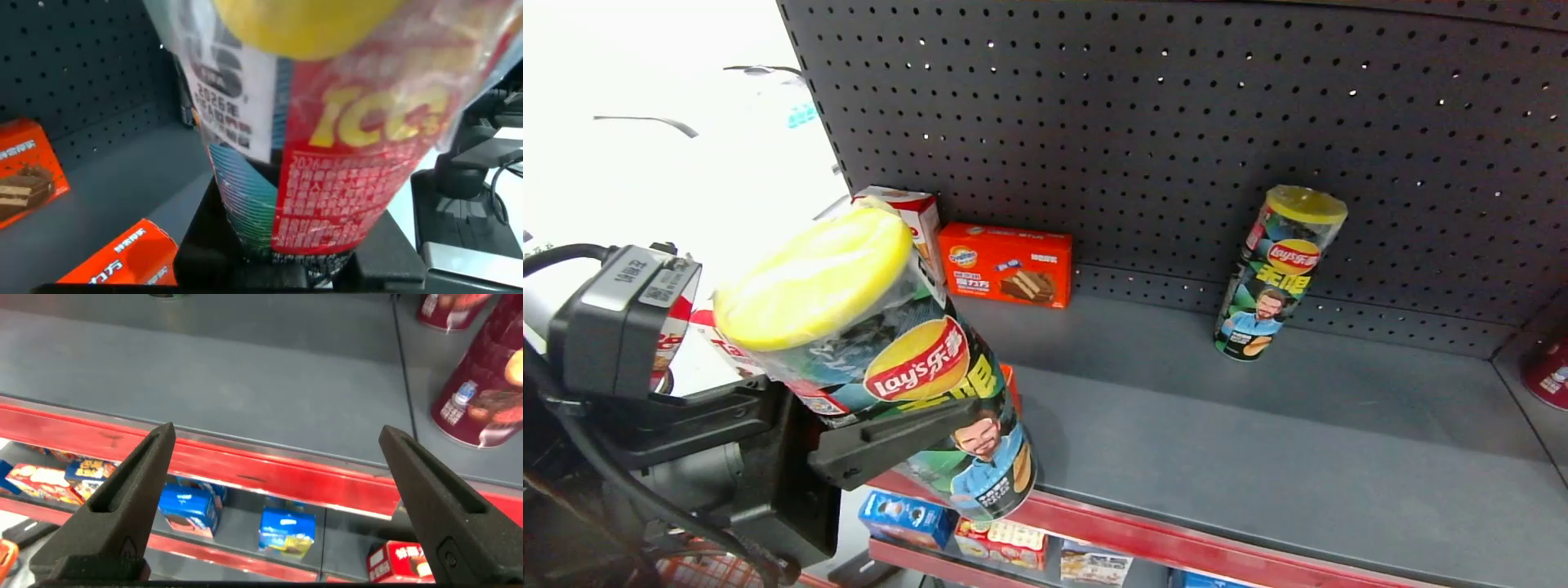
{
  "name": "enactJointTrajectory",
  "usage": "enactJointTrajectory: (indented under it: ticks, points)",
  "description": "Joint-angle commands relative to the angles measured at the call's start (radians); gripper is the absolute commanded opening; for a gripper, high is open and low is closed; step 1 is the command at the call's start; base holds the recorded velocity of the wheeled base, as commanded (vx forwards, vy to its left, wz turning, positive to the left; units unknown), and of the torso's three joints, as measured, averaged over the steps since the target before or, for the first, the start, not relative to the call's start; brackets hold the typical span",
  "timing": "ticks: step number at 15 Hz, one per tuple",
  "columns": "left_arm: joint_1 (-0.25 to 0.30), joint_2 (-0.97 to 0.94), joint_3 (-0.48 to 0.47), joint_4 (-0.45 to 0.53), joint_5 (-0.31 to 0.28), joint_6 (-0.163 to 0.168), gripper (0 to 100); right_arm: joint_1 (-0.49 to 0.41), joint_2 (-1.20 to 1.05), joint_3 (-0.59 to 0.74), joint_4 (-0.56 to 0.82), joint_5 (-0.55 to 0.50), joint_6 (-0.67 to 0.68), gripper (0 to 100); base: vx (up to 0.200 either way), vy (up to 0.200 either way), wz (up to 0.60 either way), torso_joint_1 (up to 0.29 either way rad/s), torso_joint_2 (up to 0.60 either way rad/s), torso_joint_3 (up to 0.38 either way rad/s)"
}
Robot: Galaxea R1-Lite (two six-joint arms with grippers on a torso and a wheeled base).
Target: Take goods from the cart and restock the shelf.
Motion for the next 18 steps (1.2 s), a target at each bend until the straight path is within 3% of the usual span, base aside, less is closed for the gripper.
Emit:
enactJointTrajectory:
  ticks: [1, 10, 18]
  points:
    - [0.001, 0.002, -0.003, -0.001, 0.001, 0.000, 0, 0.001, 0.001, 0.000, 0.002, 0.000, -0.001, 100, 0.000, 0.000, 0.00, 0.000, 0.00, 0.000]
    - [0.001, 0.002, 0.000, -0.001, 0.004, 0.000, 0, 0.001, 0.001, 0.000, 0.002, 0.000, -0.001, 100, 0.000, 0.000, -0.53, 0.003, 0.00, -0.001]
    - [0.008, -0.001, 0.012, -0.001, 0.004, -0.002, 0, 0.001, 0.001, 0.000, 0.002, 0.000, -0.001, 100, 0.000, 0.000, 0.00, 0.000, 0.00, 0.000]
